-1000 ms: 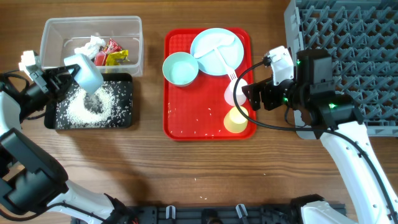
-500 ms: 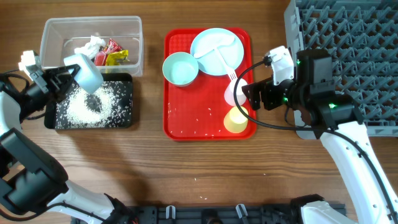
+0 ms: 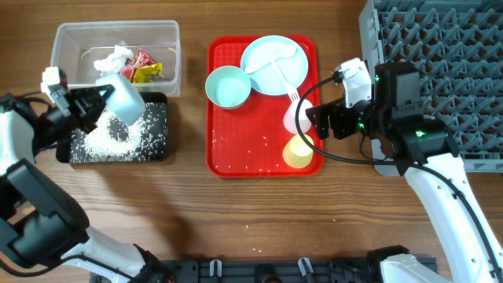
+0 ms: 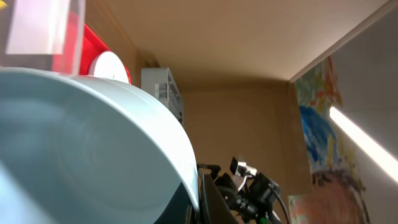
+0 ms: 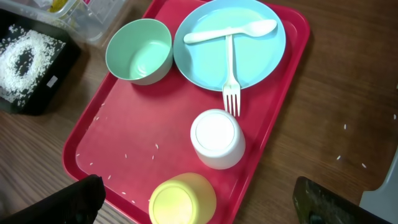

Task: Sort waste into correct bins and load items into the dishwasher rack
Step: 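Tip the bowl over the black tray to pour out the rice, then return the empty bowl to the red tray with the left gripper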

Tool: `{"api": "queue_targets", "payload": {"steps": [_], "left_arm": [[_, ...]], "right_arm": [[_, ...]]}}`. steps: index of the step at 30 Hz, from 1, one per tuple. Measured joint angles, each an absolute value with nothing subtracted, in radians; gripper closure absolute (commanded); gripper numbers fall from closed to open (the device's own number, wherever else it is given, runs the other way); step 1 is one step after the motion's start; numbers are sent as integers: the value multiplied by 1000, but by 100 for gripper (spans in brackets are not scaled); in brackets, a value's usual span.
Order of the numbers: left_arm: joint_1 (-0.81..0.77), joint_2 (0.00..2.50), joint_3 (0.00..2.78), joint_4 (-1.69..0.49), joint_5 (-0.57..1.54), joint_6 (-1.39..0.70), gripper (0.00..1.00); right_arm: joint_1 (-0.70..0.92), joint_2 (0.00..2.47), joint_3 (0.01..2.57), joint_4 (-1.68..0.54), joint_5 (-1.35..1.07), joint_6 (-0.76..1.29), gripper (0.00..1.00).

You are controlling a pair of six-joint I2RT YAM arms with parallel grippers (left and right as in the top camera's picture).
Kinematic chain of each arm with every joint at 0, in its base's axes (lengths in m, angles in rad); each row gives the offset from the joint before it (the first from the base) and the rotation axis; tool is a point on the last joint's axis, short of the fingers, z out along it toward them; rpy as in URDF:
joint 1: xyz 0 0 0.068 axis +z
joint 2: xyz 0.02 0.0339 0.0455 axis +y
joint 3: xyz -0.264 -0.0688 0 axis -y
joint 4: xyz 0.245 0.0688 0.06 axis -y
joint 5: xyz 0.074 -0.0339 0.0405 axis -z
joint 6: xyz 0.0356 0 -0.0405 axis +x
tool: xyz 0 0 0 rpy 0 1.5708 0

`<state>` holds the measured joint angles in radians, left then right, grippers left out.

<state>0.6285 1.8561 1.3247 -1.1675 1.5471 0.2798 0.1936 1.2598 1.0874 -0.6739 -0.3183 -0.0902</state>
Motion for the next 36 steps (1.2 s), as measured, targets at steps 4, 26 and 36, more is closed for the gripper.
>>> {"api": "queue_targets", "payload": {"steps": [4,26,36], "left_arm": [[590,1856,1325,-1144,1547,283,96],[-305,1856,1325,-817,604,118,96],[-617,1856,1325,-793,19,9,26]], "right_arm": [[194,1260,1087,-674,-318,-90,0],[194,1260,1087,-669,-318,-90,0],[194,1260,1087,-674,-318,-90,0]]}}
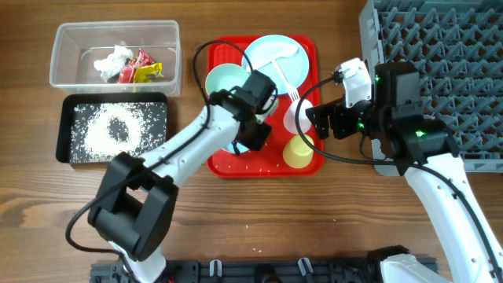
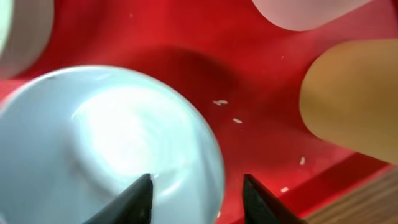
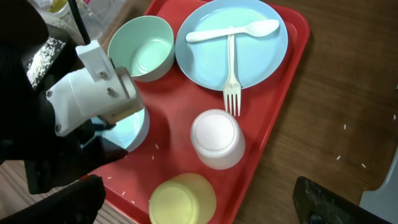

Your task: Sort waste into correct bins and load items into the dishwasher rack

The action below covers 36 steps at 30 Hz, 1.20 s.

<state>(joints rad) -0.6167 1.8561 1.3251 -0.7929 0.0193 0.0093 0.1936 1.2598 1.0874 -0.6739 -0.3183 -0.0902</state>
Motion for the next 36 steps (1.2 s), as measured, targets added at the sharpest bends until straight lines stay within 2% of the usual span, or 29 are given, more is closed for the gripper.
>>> {"api": "queue_targets", "payload": {"steps": [7,11,15,18,22,30,36], "left_arm": [[-614,1855,1325,-782,-47,-72,0],[-570,1817,1344,-836,-47,-179,0],[-461,1656,1379,-875,-27,-278,0],[-377,1552,1399,-889,-25,-310,0],[-276,1517,1406,-918,-25,-332,0],[-220,1551,1406,-944,-25,-337,0],[-220,1593,1406,-944,-25,-339,0]], "right_arm": [[194,1260,1087,-673,-318,-90,0],[194,1260,1087,-669,-355,-83,4],[211,1260,1088,-614,-421,-37,7],[273,1262,1088,-561,-429,-9,7],[406,1301,1090,-535,-361,47,13],[442,1495,1090,-696,-228,208,19],[442,1504,1091,-826,-84,281,22]]}}
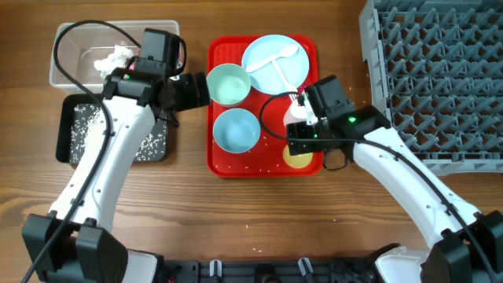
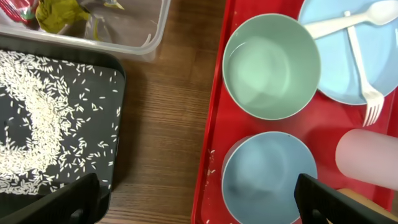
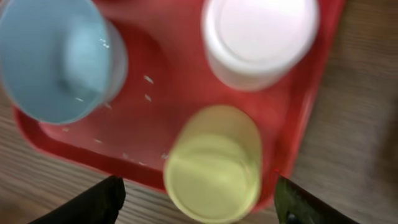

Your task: Sort waste into correct bins and load items into the dishwasher rack

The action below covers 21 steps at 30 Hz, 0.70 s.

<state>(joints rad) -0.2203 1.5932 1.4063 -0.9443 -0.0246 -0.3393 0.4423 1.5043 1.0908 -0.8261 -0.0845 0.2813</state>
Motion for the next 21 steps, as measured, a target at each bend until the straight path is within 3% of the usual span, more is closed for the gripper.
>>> {"api": "queue_targets", "payload": {"steps": [5,9,13,16,21], "left_arm": [[-219,1599,1406,-945,-25,-339,0],[-192,1599,1406,-946,-25,-339,0],[-147,1599,1406,-947,-25,-339,0],[-114,1599,1406,-947,-25,-340,0],[-78,1610,1406,-947,-25,-340,0]], "right_arm": [[442,1511,1091,-870,-39,314,21],[442,1550,1101,-897,-20,328,13],[442,1567,1274,-1041,-5,334,1],[442,1581,1483,-1148,-2,327,0],[443,1721,1583,-1288,-25,287,0]]}}
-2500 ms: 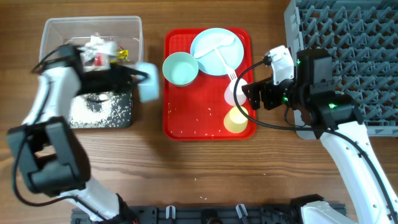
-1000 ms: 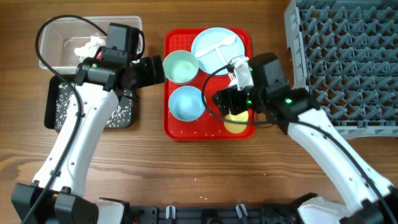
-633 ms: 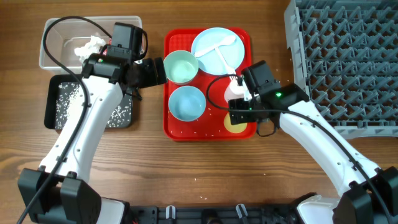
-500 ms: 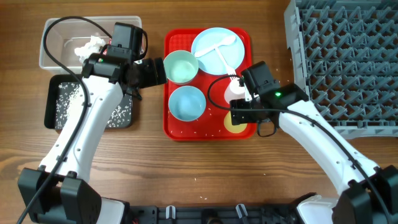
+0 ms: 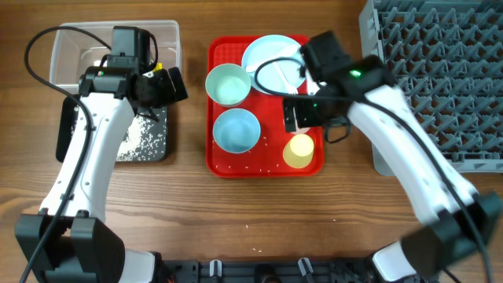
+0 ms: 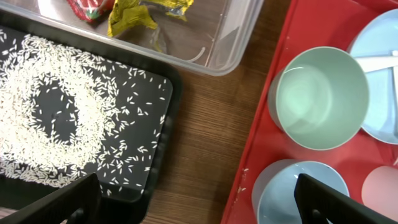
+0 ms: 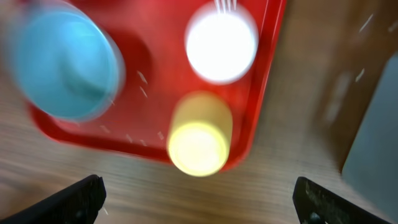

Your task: Sort waste into correct bins and load items into the dishwasher rack

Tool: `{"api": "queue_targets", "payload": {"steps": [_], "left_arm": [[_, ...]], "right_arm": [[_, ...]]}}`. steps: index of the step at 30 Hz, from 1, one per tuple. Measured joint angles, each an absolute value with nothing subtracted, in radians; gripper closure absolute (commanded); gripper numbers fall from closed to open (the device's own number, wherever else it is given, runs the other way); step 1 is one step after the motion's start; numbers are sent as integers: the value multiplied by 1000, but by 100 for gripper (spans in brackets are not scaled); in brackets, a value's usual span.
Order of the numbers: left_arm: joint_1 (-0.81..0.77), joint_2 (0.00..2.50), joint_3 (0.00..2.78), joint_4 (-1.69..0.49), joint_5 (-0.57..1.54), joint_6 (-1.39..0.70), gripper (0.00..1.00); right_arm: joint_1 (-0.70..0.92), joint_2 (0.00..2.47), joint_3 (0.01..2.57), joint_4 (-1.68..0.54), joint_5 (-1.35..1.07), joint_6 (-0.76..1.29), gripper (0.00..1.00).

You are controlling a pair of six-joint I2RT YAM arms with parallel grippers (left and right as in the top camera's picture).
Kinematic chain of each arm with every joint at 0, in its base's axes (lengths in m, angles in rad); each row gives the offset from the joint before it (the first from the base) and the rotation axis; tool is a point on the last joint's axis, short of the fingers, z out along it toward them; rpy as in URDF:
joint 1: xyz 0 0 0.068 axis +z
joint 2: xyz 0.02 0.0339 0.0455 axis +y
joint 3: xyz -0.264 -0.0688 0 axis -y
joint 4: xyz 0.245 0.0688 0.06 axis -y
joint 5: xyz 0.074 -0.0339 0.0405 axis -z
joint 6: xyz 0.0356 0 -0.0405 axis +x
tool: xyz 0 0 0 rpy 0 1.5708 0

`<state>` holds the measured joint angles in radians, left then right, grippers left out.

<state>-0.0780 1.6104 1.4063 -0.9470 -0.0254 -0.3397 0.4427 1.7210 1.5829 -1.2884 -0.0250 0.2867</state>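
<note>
The red tray (image 5: 222, 161) holds a green bowl (image 5: 228, 84), a blue bowl (image 5: 236, 130), a blue plate (image 5: 267, 51) with a white spoon and fork, a white cup (image 7: 222, 46) and a yellow cup (image 5: 299, 151). My left gripper (image 5: 174, 85) hangs open above the wood between the black rice tray (image 5: 118, 137) and the red tray, holding nothing. High over the two cups, my right gripper (image 5: 297, 118) is open and empty. It hides the white cup in the overhead view. The right wrist view is blurred.
A clear bin (image 5: 75, 39) with crumpled paper and wrappers sits behind the black tray. The grey dishwasher rack (image 5: 440, 79) fills the far right. A few rice grains lie on the red tray and on the table in front of it.
My left gripper has moved a little left and back, towards the bins. My right gripper, which was close above the yellow cup, is now higher over both cups. Both stay open.
At first my left gripper held the blue bowl tipped over the black rice tray. Then it had the bowl down on the red tray. After that the bowl stood there alone, my left gripper open beside the green bowl. My right gripper had come over the cups.
</note>
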Motion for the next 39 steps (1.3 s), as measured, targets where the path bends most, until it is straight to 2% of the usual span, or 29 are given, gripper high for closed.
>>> {"api": "queue_targets", "payload": {"steps": [4,10,21,31,36,39], "left_arm": [[-72,1627,1406,-947,-25,-339,0],[-72,1649,1406,-949,-25,-339,0],[-72,1658,1406,-951,-25,-339,0],[-72,1658,1406,-950,-25,-340,0],[-72,1658,1406,-950,-25,-339,0],[-72,1658,1406,-950,-25,-340,0]], "right_arm": [[442,1878,1571,-1277,-45,282,0],[442,1897,1568,-1233,-112,279,0],[442,1898,1359,-1075,-107,317,18],[470,1898,1290,-989,-5,380,23],[477,1898,1282,-981,10,395,42],[477,1898,1282,-979,12,397,44]]}}
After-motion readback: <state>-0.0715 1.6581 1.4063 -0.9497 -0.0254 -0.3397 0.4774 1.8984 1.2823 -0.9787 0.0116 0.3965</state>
